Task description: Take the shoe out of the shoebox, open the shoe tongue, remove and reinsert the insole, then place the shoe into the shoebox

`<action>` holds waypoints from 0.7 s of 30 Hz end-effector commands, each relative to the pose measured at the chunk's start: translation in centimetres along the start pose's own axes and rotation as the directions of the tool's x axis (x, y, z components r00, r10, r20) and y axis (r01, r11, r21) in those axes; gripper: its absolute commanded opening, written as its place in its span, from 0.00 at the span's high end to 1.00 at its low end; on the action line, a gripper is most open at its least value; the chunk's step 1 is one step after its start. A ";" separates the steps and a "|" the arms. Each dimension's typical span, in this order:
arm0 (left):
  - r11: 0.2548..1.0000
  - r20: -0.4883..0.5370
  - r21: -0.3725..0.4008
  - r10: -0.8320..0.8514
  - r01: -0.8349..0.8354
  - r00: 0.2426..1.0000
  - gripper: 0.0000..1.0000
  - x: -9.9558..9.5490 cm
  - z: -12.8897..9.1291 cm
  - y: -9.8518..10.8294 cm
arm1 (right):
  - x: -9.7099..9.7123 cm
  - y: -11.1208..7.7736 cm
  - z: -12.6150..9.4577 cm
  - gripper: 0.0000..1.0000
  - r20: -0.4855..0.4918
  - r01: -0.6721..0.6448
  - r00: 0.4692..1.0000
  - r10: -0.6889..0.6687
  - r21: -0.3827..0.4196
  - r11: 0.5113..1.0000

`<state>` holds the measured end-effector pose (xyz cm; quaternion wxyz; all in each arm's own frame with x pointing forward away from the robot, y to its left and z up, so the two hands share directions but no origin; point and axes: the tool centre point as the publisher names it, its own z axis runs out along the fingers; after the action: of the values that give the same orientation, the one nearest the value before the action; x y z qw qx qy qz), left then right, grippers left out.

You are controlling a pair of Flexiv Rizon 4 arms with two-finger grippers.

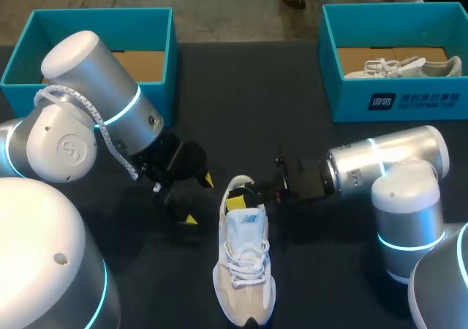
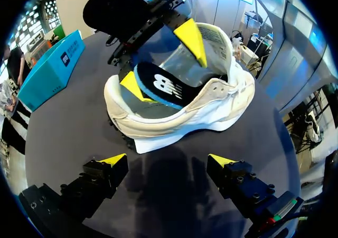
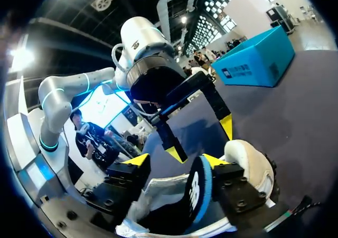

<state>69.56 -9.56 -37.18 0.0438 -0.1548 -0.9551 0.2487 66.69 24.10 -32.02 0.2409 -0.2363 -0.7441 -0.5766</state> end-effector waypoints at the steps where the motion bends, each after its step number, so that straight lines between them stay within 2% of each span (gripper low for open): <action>1: 1.000 0.001 -0.002 0.000 0.000 1.000 0.00 0.0 0.1 0.0 | 0.5 0.4 -0.4 0.19 0.014 0.003 1.000 -0.003 0.007 1.000; 4: 1.000 0.001 -0.002 0.000 0.000 1.000 0.00 0.0 0.1 0.0 | 0.6 0.5 -0.6 0.22 0.019 0.008 1.000 -0.008 0.006 1.000; 6: 1.000 0.001 -0.002 0.000 0.000 1.000 0.00 0.0 0.1 0.0 | 0.7 0.5 -0.6 0.27 0.022 0.011 1.000 -0.011 0.007 1.000; 7: 1.000 0.001 -0.002 0.000 0.000 1.000 0.00 0.0 0.1 0.0 | 0.8 0.4 -0.6 0.30 0.023 0.011 1.000 -0.012 0.007 1.000; 9: 1.000 0.001 -0.002 0.000 0.000 1.000 0.00 0.0 0.1 0.0 | 0.9 0.3 -0.6 0.43 0.025 0.011 1.000 -0.011 0.008 1.000; 12: 1.000 0.001 -0.002 0.000 0.000 1.000 0.00 0.0 0.1 0.0 | 0.9 -0.2 -0.6 0.45 0.030 0.001 1.000 -0.001 0.004 1.000; 16: 1.000 0.001 -0.002 0.000 0.000 1.000 0.00 0.0 0.1 0.0 | 1.1 -0.5 -1.1 0.40 0.046 -0.001 0.999 0.001 -0.011 1.000; 21: 1.000 0.001 -0.002 0.000 0.000 1.000 0.00 0.0 0.1 0.0 | 1.7 0.1 -1.6 0.36 0.067 0.028 0.997 -0.027 -0.014 1.000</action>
<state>69.56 -9.56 -37.18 0.0438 -0.1548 -0.9551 0.2487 66.19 23.00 -31.29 0.2134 -0.2431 -0.7490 -0.5782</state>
